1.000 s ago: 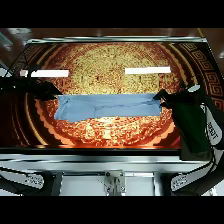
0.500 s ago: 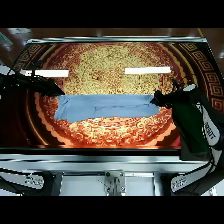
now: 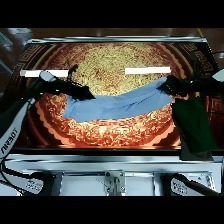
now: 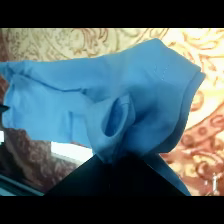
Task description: Fold the shirts.
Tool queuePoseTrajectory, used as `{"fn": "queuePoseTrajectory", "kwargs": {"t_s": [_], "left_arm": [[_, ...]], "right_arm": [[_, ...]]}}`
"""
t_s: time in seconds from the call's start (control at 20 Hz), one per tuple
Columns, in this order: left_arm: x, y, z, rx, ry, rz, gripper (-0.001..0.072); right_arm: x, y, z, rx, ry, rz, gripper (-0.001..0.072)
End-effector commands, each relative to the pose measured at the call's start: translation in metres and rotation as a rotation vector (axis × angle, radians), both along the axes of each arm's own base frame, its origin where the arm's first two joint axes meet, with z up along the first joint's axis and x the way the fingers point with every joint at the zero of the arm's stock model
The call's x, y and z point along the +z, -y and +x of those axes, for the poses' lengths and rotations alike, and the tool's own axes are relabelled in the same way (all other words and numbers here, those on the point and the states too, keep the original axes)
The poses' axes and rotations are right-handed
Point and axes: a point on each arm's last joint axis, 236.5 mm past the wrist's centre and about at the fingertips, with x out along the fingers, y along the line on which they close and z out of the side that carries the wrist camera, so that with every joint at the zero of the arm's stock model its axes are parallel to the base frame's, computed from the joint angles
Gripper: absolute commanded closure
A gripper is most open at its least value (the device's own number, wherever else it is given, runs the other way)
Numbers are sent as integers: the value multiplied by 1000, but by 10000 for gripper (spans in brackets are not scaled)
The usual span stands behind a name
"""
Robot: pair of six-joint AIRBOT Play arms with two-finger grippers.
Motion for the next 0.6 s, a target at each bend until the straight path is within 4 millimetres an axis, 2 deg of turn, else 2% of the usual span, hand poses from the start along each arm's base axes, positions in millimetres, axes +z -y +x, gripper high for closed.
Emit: {"fn": "queuePoseTrajectory", "kwargs": {"t_s": [0.0, 0.1, 0.25, 0.35, 0.45, 0.55], "left_arm": [[-10, 83, -19, -11, 31, -51, 667], [-13, 125, -34, -12, 18, -102, 667], [-28, 175, -55, 6, -10, -146, 667], [-37, 208, -76, 11, -79, -198, 667], [-47, 234, -96, -11, -134, -224, 667], [-50, 243, -102, -27, -149, -240, 667]], "right_arm": [[44, -9, -44, 25, 10, -10, 642], [62, -13, -61, 30, 28, -9, 641], [83, -18, -82, 31, 55, -9, 642], [91, -21, -93, 33, 61, -9, 641], [97, -22, -97, 26, 73, -8, 642], [97, -21, -96, 26, 73, -7, 642]]}}
